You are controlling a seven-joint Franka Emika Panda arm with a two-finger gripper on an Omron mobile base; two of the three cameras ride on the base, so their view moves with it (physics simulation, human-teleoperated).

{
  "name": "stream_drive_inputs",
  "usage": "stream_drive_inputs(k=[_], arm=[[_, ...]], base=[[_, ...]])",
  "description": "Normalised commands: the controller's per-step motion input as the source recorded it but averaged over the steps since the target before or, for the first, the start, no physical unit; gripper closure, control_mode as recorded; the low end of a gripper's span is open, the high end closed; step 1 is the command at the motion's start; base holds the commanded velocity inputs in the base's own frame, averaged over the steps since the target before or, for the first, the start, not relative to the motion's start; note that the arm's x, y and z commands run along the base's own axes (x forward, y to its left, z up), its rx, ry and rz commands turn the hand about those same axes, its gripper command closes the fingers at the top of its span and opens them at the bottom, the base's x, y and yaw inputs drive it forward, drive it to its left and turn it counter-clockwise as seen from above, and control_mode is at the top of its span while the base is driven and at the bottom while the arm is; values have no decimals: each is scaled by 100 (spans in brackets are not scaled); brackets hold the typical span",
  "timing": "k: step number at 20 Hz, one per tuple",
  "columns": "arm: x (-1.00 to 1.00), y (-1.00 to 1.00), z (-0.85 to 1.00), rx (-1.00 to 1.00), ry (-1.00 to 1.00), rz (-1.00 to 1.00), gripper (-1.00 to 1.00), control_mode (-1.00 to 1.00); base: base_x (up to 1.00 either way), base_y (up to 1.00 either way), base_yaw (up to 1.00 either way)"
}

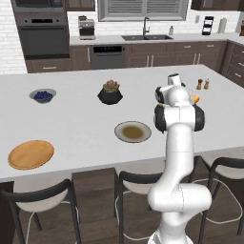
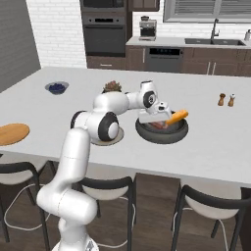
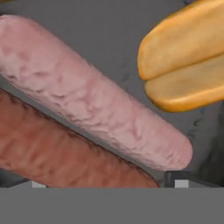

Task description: Place one bun and one sausage from the bowl on each plate.

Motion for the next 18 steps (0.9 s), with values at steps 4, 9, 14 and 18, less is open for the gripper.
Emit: stream_drive_inputs(k=[4,9,14,18], arm=[[-5,0,-10,-1,3,0,100,-100],[-73,-6,-1,-1,3,0,100,-100],[-100,0,91,1,-5,0,100,-100],[-100,23,86,1,-6,0,100,-100]], base=[[0,0,0],[0,0,0],[0,0,0],[0,0,0]])
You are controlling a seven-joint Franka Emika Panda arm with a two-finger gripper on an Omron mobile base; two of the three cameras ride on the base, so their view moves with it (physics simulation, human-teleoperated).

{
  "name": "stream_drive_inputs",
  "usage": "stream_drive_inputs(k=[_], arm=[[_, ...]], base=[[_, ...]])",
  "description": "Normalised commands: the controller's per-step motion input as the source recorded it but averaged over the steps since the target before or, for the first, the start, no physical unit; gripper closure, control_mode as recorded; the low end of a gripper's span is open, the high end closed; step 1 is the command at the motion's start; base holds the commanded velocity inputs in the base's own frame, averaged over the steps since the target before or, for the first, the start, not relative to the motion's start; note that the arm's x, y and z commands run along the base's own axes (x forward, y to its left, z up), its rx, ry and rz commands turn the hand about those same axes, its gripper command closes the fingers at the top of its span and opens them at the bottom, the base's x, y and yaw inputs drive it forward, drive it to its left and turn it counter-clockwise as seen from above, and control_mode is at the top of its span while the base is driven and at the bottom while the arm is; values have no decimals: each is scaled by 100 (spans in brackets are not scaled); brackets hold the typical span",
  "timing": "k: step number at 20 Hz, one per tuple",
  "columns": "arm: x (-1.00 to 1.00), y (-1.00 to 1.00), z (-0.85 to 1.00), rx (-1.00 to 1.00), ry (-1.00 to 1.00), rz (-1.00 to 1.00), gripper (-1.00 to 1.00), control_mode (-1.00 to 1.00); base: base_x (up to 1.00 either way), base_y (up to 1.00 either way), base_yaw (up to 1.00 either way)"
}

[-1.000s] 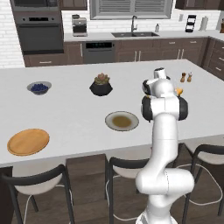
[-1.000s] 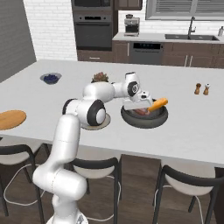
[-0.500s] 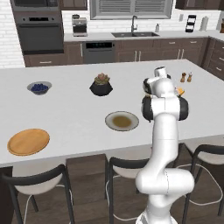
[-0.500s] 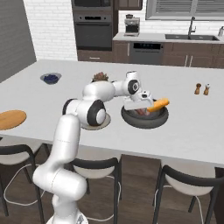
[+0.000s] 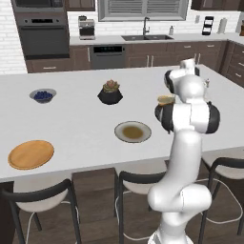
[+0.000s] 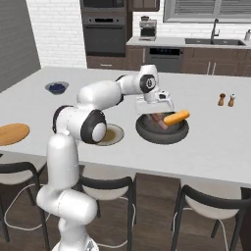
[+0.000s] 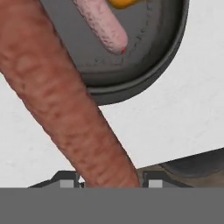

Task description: Place one bun and one sausage from the bowl on each plate.

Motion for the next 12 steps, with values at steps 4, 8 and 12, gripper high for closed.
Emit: stream_drive_inputs(k=[4,8,12], arm=[[-100,19,9,0,-9,3,100,-100],[-100,43,0,2,-17,13,100,-100],[-25,25,1,2,-2,3,100,100]], base=[[0,0,0],[0,0,0],[-57,75,9]])
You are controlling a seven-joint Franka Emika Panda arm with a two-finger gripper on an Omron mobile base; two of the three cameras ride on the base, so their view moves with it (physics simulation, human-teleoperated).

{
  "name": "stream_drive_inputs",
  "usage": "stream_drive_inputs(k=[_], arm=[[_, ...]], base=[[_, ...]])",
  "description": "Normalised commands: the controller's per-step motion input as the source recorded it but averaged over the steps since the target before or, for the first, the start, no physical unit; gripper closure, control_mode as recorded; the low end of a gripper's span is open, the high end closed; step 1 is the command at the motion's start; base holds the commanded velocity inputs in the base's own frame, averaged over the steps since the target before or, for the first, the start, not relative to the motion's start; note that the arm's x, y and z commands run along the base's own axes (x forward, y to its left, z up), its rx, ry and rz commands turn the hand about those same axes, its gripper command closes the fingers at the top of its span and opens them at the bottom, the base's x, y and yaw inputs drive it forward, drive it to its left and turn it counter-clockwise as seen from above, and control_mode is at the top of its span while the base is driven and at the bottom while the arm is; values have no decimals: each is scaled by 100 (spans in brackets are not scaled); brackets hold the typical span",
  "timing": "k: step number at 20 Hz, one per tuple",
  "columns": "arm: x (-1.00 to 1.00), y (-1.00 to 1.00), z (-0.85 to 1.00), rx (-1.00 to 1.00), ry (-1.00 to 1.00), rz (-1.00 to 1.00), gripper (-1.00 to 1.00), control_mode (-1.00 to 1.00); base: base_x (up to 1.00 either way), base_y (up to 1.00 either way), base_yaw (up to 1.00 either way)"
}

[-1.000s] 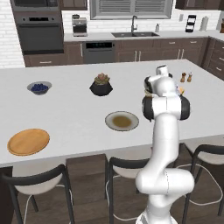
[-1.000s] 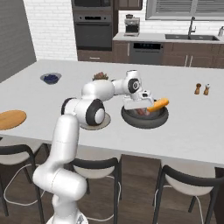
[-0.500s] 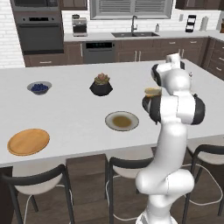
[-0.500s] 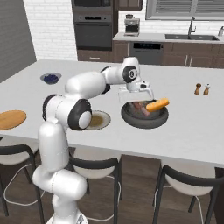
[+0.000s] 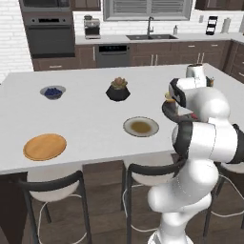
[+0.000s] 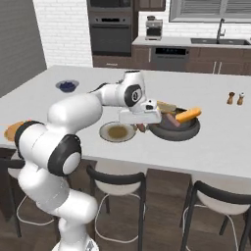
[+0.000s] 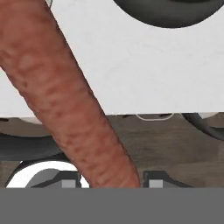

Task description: Place one bun and one sausage from the bowl on each plate.

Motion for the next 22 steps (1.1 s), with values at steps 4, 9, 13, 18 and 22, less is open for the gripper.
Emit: stream_drive_inputs(k=[4,9,13,18,22], arm=[[0,0,0,0,0,0,100,100],[0,0,0,0,0,0,100,100],[0,0,0,0,0,0,100,100],[0,0,0,0,0,0,100,100],[14,6,-17,7,0,-1,100,-100]], base=[[-41,100,5],[7,100,0],[20,100,0],[34,100,-4],[32,65,-4]])
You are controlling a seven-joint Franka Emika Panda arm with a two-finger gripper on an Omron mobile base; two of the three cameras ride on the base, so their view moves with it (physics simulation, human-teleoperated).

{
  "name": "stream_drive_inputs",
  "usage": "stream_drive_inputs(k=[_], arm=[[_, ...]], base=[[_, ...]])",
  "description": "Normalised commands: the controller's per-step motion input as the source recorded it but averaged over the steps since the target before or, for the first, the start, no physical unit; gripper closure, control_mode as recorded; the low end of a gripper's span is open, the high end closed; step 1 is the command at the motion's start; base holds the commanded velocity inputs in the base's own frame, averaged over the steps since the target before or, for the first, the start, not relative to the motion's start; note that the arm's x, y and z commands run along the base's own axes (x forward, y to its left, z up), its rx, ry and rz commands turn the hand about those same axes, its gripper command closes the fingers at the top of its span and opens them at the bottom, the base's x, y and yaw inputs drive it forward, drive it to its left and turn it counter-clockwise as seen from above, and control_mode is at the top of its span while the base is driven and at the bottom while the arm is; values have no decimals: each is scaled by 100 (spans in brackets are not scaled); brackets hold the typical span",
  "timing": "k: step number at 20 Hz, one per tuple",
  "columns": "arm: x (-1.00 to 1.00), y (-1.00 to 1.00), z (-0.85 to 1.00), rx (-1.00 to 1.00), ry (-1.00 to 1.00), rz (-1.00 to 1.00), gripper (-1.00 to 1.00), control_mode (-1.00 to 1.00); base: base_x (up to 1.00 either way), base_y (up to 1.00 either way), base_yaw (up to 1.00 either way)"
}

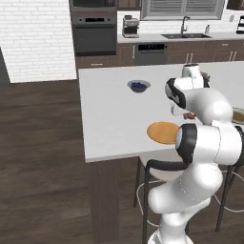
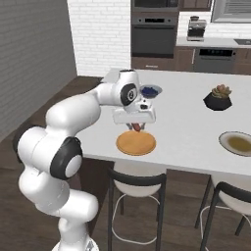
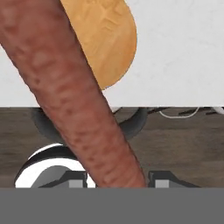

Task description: Place one bun and one sausage from the bowl on each plate.

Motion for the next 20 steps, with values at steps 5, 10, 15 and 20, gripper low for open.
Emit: stream_drive_inputs(k=[5,10,15,20], arm=[[76,12,-85,26,0,-1,100,-100],[83,25,-72,4,0,-3,100,-100],[65,17,-64,-6,-5,-3,100,-100],[12,-18,-65,-12,2,0,-100,-100]], base=[[0,0,0],[0,0,0],[0,0,0],[0,0,0]])
